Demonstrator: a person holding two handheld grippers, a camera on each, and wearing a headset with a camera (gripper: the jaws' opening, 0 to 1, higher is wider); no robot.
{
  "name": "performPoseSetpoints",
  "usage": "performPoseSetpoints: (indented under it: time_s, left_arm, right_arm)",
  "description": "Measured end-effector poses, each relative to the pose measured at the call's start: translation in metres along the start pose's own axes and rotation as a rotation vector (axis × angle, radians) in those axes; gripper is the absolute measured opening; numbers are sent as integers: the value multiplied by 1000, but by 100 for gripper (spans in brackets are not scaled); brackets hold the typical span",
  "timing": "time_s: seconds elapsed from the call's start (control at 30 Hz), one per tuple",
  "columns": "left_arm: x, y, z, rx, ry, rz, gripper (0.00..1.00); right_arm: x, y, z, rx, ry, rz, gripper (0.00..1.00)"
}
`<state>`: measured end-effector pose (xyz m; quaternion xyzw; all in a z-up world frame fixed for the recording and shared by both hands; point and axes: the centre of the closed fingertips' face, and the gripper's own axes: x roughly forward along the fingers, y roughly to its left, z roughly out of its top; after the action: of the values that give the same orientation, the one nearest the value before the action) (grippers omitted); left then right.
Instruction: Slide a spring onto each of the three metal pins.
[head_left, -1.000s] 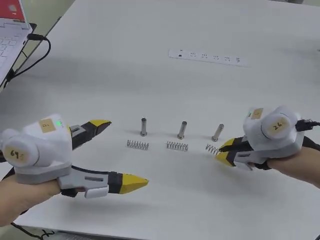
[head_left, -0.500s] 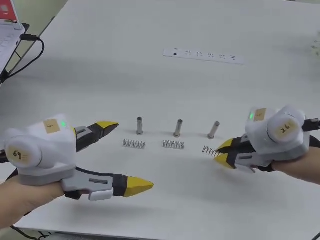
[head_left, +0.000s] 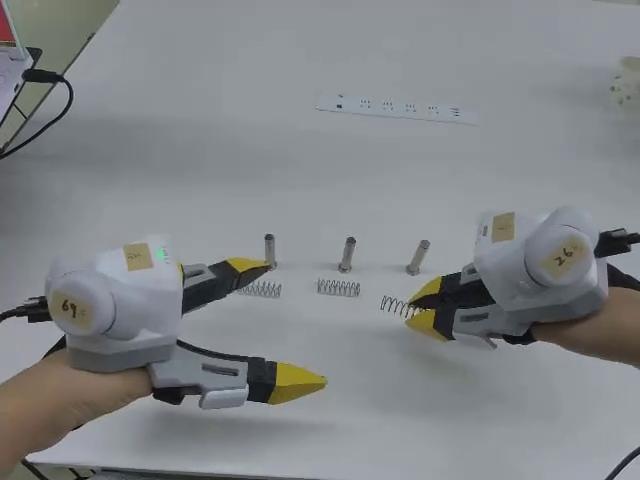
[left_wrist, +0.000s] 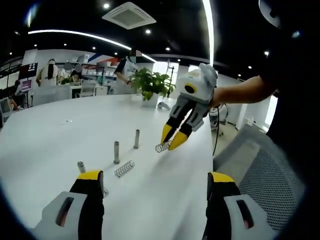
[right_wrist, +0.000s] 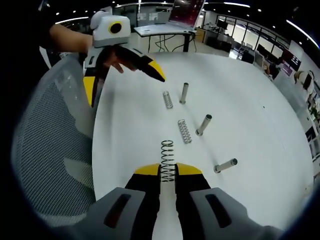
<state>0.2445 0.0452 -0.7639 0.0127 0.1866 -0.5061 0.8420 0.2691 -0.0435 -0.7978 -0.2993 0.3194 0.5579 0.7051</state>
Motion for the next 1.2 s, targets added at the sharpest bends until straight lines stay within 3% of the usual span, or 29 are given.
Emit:
performPoseSetpoints:
  time_s: [0.23, 0.53, 0.73, 0.9, 1.07, 1.2]
  left_arm:
    - [14, -5, 4, 8, -2, -39, 75]
    - [28, -4, 9, 28, 6, -76, 67]
    - [42, -10, 17, 32, 4, -122, 53]
    - [50, -15, 15, 47, 19, -146, 47]
    - [54, -19, 16, 51, 17, -167, 30]
    - [55, -21, 18, 54, 15, -173, 29]
  right_arm:
    - [0, 8, 4, -76, 14, 18, 8]
    - [-1, 13, 13, -112, 2, 33, 8]
    - [0, 18, 21, -148, -10, 47, 8]
    - [-2, 20, 24, -174, -14, 56, 8]
    - [-3, 22, 26, -192, -17, 64, 8]
    - [-4, 25, 27, -207, -19, 69, 8]
